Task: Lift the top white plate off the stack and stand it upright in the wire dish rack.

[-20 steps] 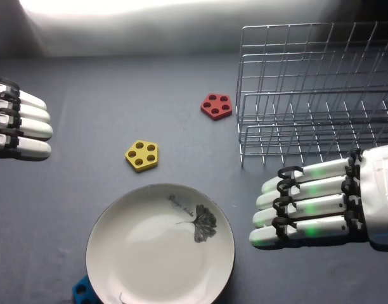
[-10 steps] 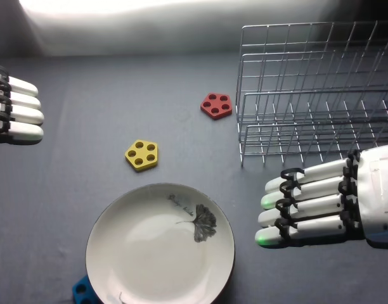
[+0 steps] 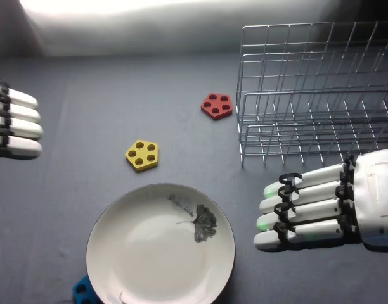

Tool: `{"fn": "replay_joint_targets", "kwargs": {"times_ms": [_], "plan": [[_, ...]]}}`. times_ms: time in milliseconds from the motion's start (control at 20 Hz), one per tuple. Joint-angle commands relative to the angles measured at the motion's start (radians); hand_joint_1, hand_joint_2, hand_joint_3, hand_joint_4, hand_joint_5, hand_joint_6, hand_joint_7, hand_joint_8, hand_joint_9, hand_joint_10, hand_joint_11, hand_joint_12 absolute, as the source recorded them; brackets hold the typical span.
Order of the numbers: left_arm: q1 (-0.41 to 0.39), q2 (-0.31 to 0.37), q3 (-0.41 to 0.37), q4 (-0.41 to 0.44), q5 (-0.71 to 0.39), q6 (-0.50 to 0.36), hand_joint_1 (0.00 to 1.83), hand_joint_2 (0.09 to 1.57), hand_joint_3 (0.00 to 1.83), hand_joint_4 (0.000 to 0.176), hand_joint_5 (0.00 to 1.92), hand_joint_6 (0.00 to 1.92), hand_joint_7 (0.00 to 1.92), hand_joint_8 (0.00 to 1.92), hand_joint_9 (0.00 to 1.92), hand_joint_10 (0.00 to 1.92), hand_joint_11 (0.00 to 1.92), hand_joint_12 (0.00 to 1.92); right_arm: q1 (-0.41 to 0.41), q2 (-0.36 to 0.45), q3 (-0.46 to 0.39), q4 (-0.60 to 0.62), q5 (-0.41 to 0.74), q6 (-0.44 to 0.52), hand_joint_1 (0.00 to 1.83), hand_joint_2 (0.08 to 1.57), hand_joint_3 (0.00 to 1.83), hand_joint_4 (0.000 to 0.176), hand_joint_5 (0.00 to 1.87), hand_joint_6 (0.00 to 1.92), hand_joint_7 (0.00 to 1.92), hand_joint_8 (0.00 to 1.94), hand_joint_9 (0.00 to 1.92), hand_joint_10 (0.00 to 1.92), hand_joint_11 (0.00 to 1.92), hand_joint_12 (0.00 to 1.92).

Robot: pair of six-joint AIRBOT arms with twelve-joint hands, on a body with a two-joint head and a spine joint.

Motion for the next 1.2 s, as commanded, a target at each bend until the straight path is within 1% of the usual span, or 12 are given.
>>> {"fn": "replay_joint_targets", "kwargs": {"times_ms": [0,200,350,400,500,550,600,650,750,900,1050,1150], "plan": [[-0.023,0.014,-0.03,-0.06,-0.051,0.003,0.2,0.88,0.0,0.0,0.03,0.0,0.05,0.0,0.05,0.0,0.03,0.11,0.0,0.007,-0.002,0.047,0.114,0.004,0.12,0.91,0.0,0.0,0.14,0.0,0.17,0.0,0.16,0.0,0.16,0.04],[-0.049,0.033,-0.132,-0.008,0.018,0.034,0.19,0.88,0.0,0.0,0.04,0.0,0.06,0.0,0.06,0.0,0.05,0.11,0.0,0.004,0.003,0.048,0.124,0.003,0.12,0.9,0.0,0.0,0.14,0.0,0.17,0.0,0.17,0.0,0.16,0.03],[-0.051,0.037,-0.183,0.013,0.049,0.044,0.23,0.87,0.0,0.0,0.06,0.01,0.08,0.01,0.08,0.01,0.08,0.12,0.001,0.002,0.009,0.046,0.155,0.003,0.13,0.9,0.0,0.0,0.12,0.0,0.15,0.0,0.15,0.0,0.15,0.03],[-0.054,0.037,-0.195,0.027,0.06,0.053,0.22,0.88,0.0,0.0,0.06,0.01,0.08,0.01,0.09,0.01,0.08,0.12,0.001,-0.001,0.011,0.042,0.158,-0.005,0.13,0.9,0.0,0.0,0.11,0.0,0.15,0.0,0.14,0.0,0.15,0.03],[-0.064,0.037,-0.216,0.063,0.079,0.065,0.19,0.88,0.0,0.0,0.06,0.01,0.09,0.01,0.09,0.01,0.08,0.11,0.001,-0.005,0.009,0.054,0.158,-0.071,0.1,0.91,0.0,0.0,0.09,0.0,0.11,0.0,0.11,0.0,0.13,0.02],[-0.072,0.036,-0.225,0.079,0.09,0.071,0.19,0.88,0.0,0.0,0.07,0.01,0.09,0.01,0.09,0.01,0.08,0.11,0.001,-0.008,0.009,0.055,0.157,-0.09,0.13,0.91,0.0,0.0,0.1,0.01,0.13,0.01,0.13,0.01,0.15,0.02],[-0.076,0.036,-0.23,0.086,0.096,0.074,0.16,0.89,0.0,0.0,0.04,0.0,0.06,0.0,0.06,0.0,0.05,0.1,0.001,-0.011,0.01,0.056,0.154,-0.101,0.13,0.91,0.0,0.0,0.11,0.01,0.14,0.01,0.13,0.01,0.16,0.03],[-0.077,0.035,-0.239,0.091,0.104,0.077,0.18,0.88,0.0,0.0,0.06,0.01,0.08,0.01,0.07,0.01,0.07,0.1,0.001,-0.021,0.016,0.057,0.141,-0.115,0.09,0.92,0.01,0.0,0.08,0.0,0.12,0.0,0.12,0.0,0.15,0.02],[-0.078,0.035,-0.253,0.099,0.118,0.081,0.18,0.89,0.0,0.0,0.06,0.01,0.09,0.01,0.08,0.01,0.07,0.1,0.001,-0.034,0.025,0.068,0.123,-0.14,0.1,0.92,0.0,0.0,0.07,0.0,0.1,0.0,0.1,0.0,0.13,0.01],[-0.084,0.035,-0.285,0.125,0.147,0.098,0.17,0.89,0.0,0.0,0.07,0.01,0.1,0.01,0.1,0.01,0.08,0.1,0.001,-0.031,0.014,0.09,0.117,-0.216,0.13,0.92,0.0,0.0,0.07,0.0,0.12,0.01,0.12,0.01,0.15,0.02],[-0.1,0.032,-0.322,0.161,0.18,0.105,0.18,0.89,0.0,0.0,0.08,0.01,0.11,0.01,0.1,0.01,0.09,0.1,0.007,-0.022,0.009,0.113,0.116,-0.225,0.09,0.93,0.0,0.0,0.08,0.0,0.12,0.0,0.13,0.01,0.16,0.02],[-0.103,0.032,-0.342,0.177,0.198,0.107,0.21,0.89,0.0,0.0,0.06,0.0,0.1,0.0,0.09,0.0,0.09,0.1,0.007,-0.017,0.006,0.113,0.116,-0.225,0.12,0.93,0.0,0.0,0.07,0.0,0.11,0.0,0.12,0.0,0.15,0.01]]}}
